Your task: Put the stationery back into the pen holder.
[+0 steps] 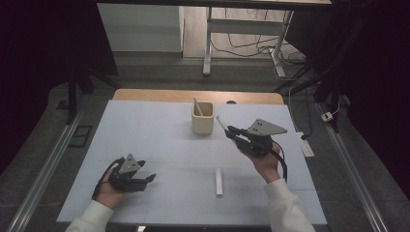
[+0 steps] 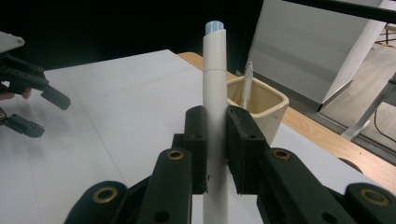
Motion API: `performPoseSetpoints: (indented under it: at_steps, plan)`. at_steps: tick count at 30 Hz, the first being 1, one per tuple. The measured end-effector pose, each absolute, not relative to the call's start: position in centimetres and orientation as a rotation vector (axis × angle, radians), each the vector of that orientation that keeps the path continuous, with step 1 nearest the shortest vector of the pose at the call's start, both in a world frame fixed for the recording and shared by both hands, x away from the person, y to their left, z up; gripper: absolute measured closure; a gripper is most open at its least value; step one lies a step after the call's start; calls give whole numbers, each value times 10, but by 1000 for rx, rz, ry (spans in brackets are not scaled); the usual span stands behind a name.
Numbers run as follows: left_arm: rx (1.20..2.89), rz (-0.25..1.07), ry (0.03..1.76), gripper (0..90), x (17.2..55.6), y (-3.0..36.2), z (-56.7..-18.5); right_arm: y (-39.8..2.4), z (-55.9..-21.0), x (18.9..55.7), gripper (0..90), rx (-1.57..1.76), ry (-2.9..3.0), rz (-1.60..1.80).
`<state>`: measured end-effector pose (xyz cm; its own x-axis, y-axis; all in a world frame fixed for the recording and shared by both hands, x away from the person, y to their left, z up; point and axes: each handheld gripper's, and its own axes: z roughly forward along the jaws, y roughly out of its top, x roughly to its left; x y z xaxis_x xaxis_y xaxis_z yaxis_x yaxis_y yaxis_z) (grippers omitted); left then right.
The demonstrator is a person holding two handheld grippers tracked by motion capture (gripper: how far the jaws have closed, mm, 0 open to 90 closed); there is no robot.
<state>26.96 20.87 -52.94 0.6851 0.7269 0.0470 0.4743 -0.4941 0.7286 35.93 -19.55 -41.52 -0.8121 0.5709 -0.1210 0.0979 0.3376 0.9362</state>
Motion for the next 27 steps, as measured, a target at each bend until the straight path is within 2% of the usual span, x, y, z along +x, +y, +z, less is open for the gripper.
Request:
performPoseSetpoints:
  at_steps: [27]
  plan:
    - [2184,456,916,343,270,209,-530,-183,-406,381,786,629,2136,1510]
